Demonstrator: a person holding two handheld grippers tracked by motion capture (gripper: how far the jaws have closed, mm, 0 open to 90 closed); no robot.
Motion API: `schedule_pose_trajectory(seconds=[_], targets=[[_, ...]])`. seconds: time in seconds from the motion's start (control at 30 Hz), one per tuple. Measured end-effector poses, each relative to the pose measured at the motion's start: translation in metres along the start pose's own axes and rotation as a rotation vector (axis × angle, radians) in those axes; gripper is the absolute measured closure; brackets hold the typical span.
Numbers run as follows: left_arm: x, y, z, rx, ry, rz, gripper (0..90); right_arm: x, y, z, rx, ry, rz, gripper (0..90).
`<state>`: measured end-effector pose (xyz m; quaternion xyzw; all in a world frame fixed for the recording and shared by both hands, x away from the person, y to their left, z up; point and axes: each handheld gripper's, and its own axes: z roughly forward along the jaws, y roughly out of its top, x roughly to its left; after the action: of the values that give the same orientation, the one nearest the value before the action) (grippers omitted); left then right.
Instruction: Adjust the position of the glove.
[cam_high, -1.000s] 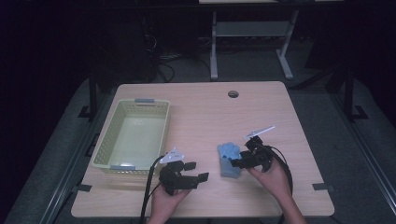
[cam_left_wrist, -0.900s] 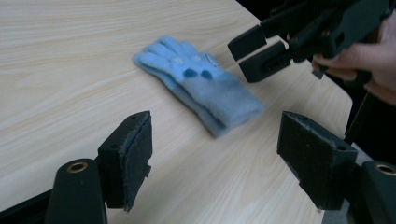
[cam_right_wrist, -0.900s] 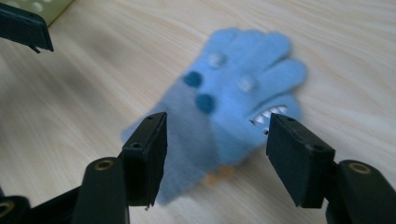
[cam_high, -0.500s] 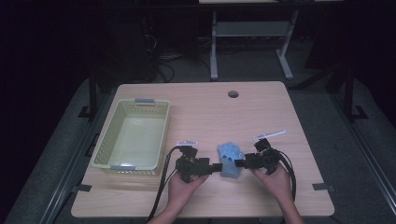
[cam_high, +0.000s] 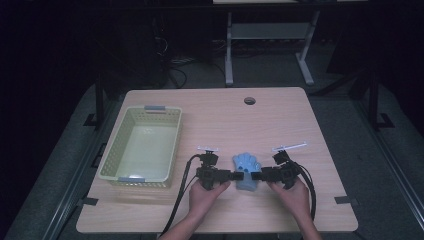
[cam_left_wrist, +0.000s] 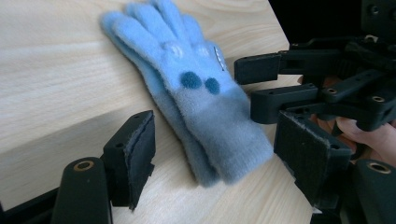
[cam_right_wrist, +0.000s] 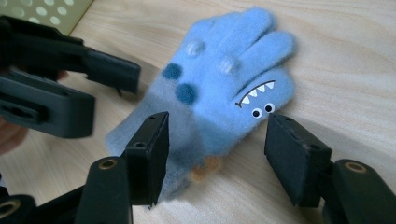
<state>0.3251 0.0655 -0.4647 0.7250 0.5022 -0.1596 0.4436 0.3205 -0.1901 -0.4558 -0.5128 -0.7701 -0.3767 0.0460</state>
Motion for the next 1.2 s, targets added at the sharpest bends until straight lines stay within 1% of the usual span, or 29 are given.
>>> schedule_pose_trajectory(seconds=[0.1,0.17,0.2,0.3,0.37,0.43,0.6,0.7,0.77,0.8,0.87,0.9,0.97,1.03,1.1,1.2], targets=[[0.001,0.0,0.005,0.01,-0.01,-0.011,31.4,0.0,-0.002,0.0,-0.006,0.023,0.021,41.2],[0.002,0.0,0.007,0.02,-0.024,-0.011,33.8,0.0,-0.004,0.001,-0.014,0.03,0.02,41.7],[0.002,0.0,0.008,0.019,-0.021,-0.018,35.0,0.001,-0.004,0.001,-0.011,0.027,0.021,42.0],[0.003,0.001,0.01,0.026,-0.02,-0.013,38.7,0.0,-0.005,0.003,-0.016,0.032,0.037,44.1],[0.003,0.0,0.012,0.024,-0.019,-0.017,41.2,0.0,-0.006,0.004,-0.014,0.035,0.046,45.0],[0.004,0.0,0.013,0.031,-0.021,-0.014,43.7,0.0,-0.007,0.005,-0.009,0.035,0.051,46.2],[0.004,0.0,0.014,0.035,-0.012,-0.005,49.2,0.0,-0.008,0.004,-0.019,0.034,0.053,48.9],[0.005,-0.001,0.015,0.036,-0.013,-0.002,52.0,-0.002,-0.009,0.006,-0.016,0.044,0.074,50.3],[0.005,-0.001,0.015,0.032,-0.01,0.001,52.0,-0.002,-0.01,0.006,-0.014,0.044,0.073,50.5],[0.005,-0.001,0.015,0.028,-0.009,0.0,52.1,-0.002,-0.01,0.006,-0.013,0.046,0.082,50.7],[0.005,-0.001,0.016,0.025,-0.008,-0.001,52.5,-0.004,-0.01,0.007,-0.015,0.053,0.087,51.8],[0.005,-0.001,0.016,0.023,-0.007,0.001,52.9,-0.004,-0.01,0.007,-0.017,0.06,0.099,52.2],[0.004,-0.001,0.017,0.023,-0.005,0.004,54.0,-0.005,-0.011,0.007,-0.02,0.062,0.098,52.7],[0.004,-0.002,0.018,0.024,-0.009,0.006,56.1,-0.003,-0.012,0.007,-0.02,0.06,0.113,54.0],[0.005,-0.002,0.018,0.028,-0.011,0.005,58.7,-0.002,-0.012,0.009,-0.023,0.061,0.104,56.3],[0.007,-0.002,0.018,0.038,-0.018,0.009,62.1,0.0,-0.012,0.011,-0.032,0.058,0.114,60.2]])
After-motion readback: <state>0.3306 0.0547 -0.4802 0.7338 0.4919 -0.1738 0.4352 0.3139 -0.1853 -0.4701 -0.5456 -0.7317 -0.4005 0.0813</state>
